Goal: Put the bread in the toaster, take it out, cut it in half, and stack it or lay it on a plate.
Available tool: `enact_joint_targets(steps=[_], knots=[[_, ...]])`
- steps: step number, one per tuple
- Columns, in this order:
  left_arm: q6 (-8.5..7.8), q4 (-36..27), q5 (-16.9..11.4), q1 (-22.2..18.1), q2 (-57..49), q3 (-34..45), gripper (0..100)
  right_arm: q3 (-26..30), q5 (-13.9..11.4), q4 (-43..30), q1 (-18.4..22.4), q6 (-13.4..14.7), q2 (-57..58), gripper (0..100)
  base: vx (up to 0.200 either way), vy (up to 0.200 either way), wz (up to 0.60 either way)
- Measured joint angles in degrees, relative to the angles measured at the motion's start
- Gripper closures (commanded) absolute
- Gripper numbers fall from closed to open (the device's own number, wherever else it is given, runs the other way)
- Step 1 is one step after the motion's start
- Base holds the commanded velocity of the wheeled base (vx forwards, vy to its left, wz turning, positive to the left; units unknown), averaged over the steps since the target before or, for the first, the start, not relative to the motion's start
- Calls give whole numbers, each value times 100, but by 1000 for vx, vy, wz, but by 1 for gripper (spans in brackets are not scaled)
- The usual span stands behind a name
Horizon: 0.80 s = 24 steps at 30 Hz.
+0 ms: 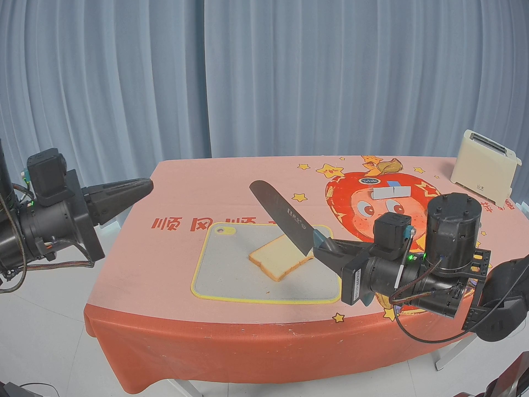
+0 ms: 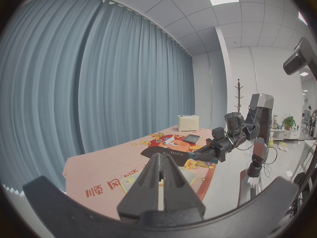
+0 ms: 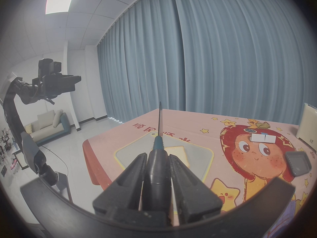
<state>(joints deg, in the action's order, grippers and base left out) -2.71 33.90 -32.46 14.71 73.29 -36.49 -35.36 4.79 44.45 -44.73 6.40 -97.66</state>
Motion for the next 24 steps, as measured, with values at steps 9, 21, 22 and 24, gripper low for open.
enact_joint_targets(steps=[9, 21, 22, 24], knots=[[-7, 34, 39, 155, 496, -246, 100, 6, 35, -9, -15, -33, -46, 100, 0, 0, 0], [-29, 37, 55, 254, 1122, -720, 100, -66, 38, -271, -37, -30, -74, 100, 0, 0, 0], [-29, 39, 55, 260, 1157, -736, 100, -77, 38, -378, -37, -28, -74, 100, 0, 0, 0], [-30, 39, 56, 293, 1240, -761, 100, -93, 38, -493, -30, -24, -77, 100, 0, 0, 0]])
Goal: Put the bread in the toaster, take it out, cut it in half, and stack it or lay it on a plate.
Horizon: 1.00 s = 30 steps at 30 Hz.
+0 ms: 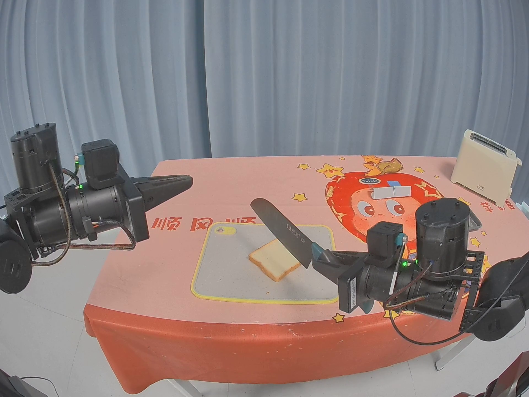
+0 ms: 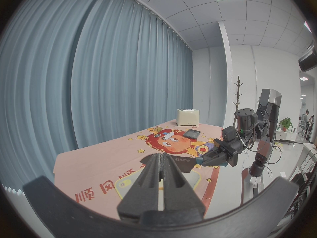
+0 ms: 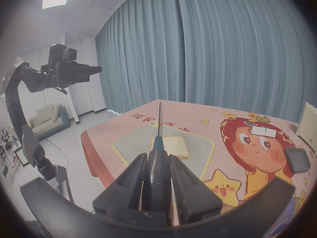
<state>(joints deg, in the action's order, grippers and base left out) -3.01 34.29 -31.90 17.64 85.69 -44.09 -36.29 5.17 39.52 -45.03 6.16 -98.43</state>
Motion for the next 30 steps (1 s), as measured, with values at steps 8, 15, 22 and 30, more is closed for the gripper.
enact_joint_targets(steps=[8, 15, 22, 30], knots=[[-7, 5, 11, 206, 262, -39, 100, -26, 33, -49, 20, 5, -16, 100, 0, 0, 0], [-16, 46, 328, 545, 585, -193, 100, -20, 115, -57, 50, -2, -39, 100, 0, 0, 0], [-18, 455, 803, 920, 1111, -406, 100, 7, 121, -61, 57, -2, -102, 100, 0, 0, 0], [-18, 897, 856, 1100, 1753, -887, 100, 33, 255, -187, -6, -6, -166, 100, 0, 0, 0]])
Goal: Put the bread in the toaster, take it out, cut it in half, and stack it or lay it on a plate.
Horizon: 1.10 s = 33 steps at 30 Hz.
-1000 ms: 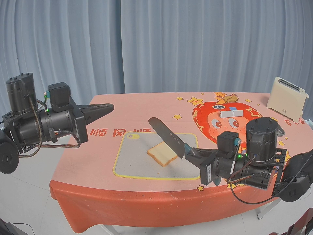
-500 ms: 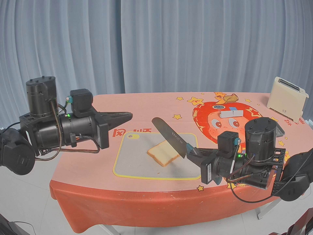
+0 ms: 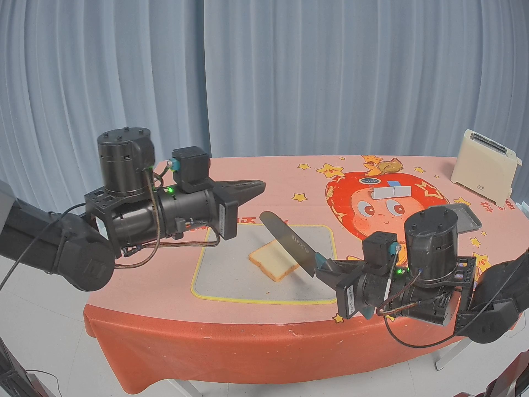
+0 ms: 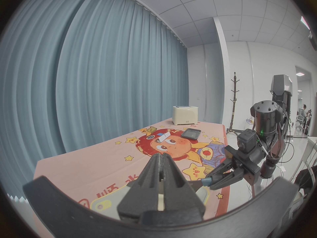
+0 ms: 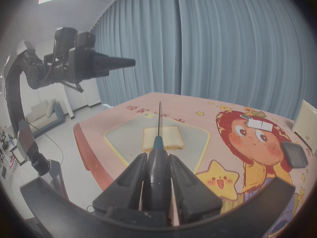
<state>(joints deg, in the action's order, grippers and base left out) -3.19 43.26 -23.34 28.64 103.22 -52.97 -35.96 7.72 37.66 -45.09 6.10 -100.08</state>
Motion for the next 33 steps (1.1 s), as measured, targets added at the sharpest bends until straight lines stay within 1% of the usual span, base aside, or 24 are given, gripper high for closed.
enact_joint_targets(steps=[5, 15, 22, 28, 33], knots=[[-2, 22, 4, 63, 406, -301, 100, -4, 27, -158, -16, 4, -27, 100, 0, 0, 0], [-24, 22, 33, 88, 1184, -1014, 100, -11, 30, -180, -22, 2, -50, 100, 0, 0, 0], [-182, 37, 37, 138, 1566, -1086, 100, -22, 35, -129, -39, 0, -55, 100, 0, 0, 0], [-187, 61, 33, 138, 1682, -1131, 100, -44, 35, -110, -93, 2, -50, 100, 0, 0, 0], [-195, 63, 33, 138, 1718, -996, 100, -63, 44, -93, -151, 4, -71, 100, 0, 0, 0]])
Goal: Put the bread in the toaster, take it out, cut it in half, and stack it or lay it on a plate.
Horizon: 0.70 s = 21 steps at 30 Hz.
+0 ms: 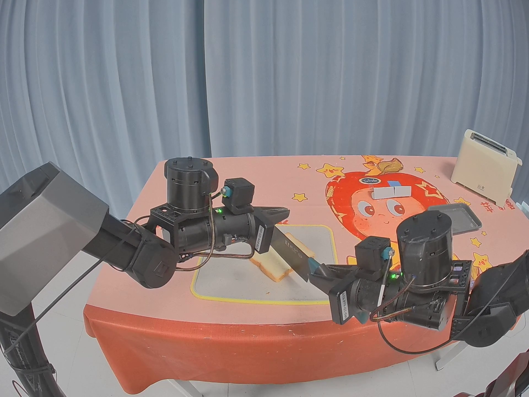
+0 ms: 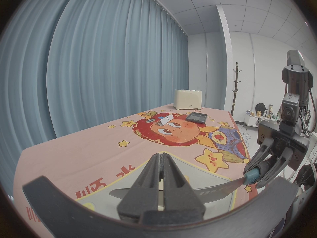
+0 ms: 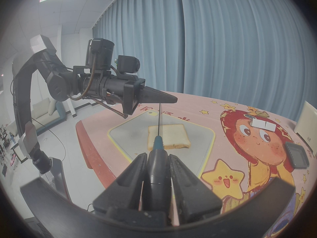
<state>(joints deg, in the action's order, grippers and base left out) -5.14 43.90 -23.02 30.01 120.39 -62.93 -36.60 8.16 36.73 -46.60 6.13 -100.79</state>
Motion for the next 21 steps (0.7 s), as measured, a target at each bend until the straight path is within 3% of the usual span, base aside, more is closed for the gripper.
enact_joint_targets(steps=[15, 21], knots=[[2, 41, 0, 52, 33, 107, 100, -55, 51, 7, 44, 0, -146, 100, 0, 0, 0], [4, 411, 0, 49, 129, 196, 100, -52, 55, 5, 49, 2, -161, 100, 0, 0, 0]])
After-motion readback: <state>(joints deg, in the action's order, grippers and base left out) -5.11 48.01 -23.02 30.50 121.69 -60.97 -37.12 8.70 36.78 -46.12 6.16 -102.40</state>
